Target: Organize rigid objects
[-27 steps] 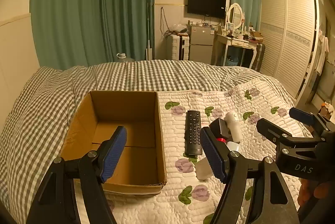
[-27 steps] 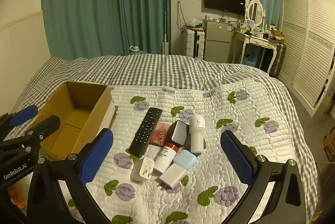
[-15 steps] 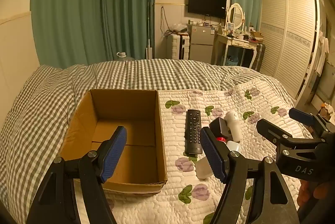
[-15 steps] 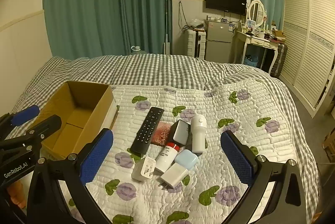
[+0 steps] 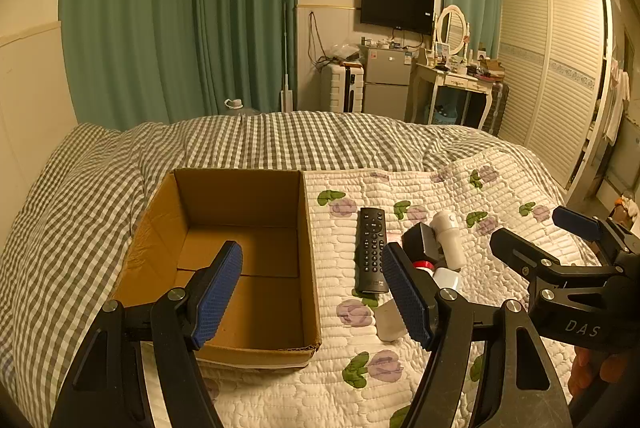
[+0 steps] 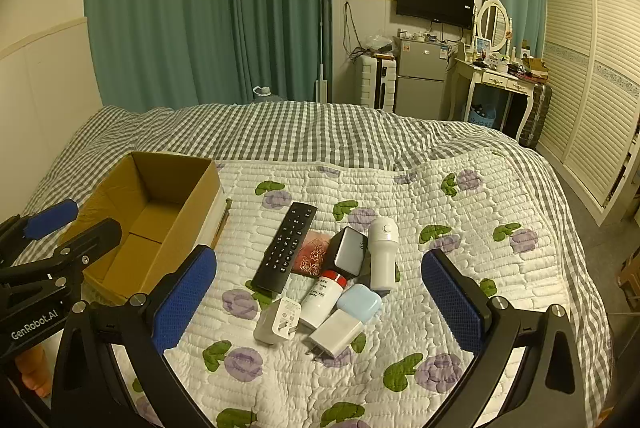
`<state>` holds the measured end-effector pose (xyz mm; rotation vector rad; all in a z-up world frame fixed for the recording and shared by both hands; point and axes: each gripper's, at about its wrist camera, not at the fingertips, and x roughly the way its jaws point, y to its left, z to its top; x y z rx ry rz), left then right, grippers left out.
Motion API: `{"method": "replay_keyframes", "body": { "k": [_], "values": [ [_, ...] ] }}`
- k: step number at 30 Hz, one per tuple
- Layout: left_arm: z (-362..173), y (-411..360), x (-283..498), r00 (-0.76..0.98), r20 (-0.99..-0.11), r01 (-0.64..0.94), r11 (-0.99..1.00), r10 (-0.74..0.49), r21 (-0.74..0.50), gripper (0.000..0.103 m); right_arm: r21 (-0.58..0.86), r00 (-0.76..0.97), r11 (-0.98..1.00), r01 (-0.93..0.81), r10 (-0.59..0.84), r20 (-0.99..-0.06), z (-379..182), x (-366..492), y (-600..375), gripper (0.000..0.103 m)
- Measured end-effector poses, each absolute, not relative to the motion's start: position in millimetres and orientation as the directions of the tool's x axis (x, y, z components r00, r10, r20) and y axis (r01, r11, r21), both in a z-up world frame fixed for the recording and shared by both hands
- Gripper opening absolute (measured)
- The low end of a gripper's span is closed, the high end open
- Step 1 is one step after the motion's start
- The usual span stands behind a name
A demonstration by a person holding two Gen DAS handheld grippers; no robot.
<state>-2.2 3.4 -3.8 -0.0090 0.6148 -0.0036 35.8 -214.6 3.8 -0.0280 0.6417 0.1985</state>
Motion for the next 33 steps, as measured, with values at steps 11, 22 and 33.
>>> {"method": "replay_keyframes", "body": {
  "k": [11, 22, 33],
  "values": [
    [-5.5, 4.3, -2.6, 0.816, -0.578, -0.001, 1.000, -0.004, -0.008, 0.075, 0.035, 0.783, 0.980, -0.196, 0.178, -0.597, 3.2, 35.2, -214.8, 0.103],
    [-6.9, 4.9, -3.5, 0.815, -0.579, -0.002, 1.000, -0.002, -0.006, 0.075, 0.033, 0.781, 0.979, -0.200, 0.180, -0.599, 1.8, 35.6, -212.9, 0.103],
    [-7.0, 4.7, -3.2, 0.815, -0.579, -0.003, 1.000, 0.000, -0.005, 0.075, 0.032, 0.781, 0.979, -0.200, 0.179, -0.598, 3.0, 35.0, -212.9, 0.103]
  ]
}}
